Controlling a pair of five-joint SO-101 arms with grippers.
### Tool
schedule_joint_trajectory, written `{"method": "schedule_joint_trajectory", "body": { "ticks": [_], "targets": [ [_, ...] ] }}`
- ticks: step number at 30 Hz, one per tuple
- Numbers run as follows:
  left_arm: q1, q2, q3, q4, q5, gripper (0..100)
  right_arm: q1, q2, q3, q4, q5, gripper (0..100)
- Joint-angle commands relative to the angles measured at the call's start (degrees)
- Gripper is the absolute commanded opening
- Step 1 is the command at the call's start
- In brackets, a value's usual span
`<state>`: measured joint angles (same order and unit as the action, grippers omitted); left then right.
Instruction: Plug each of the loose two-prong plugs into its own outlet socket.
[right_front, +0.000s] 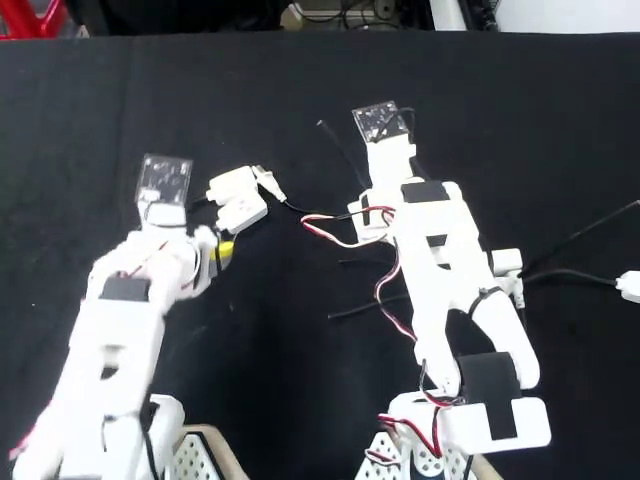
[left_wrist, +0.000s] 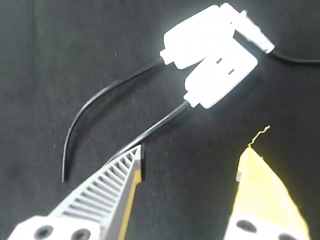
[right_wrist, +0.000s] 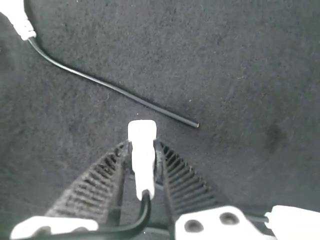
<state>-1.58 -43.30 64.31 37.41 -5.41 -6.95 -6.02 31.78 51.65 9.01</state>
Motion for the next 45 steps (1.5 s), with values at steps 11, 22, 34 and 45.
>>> {"method": "schedule_joint_trajectory", "body": {
  "ticks": [11,22,34,45],
  "targets": [
    [1.2,31.8,-26.3,0.4,-16.6,30,1.8,-0.6,-4.4,0.0,2.5,1.2],
    [7.2,35.3,-23.2,-13.9,-23.4,30,2.1,-0.4,-4.8,-0.1,2.5,1.2],
    [6.6,45.7,-16.3,-37.8,-19.3,30,2.1,-0.4,-4.8,-0.1,2.5,1.2],
    [3.6,46.3,-28.8,-15.3,-22.9,28,2.1,-0.4,-4.8,-0.1,2.5,1.2]
  ]
}}
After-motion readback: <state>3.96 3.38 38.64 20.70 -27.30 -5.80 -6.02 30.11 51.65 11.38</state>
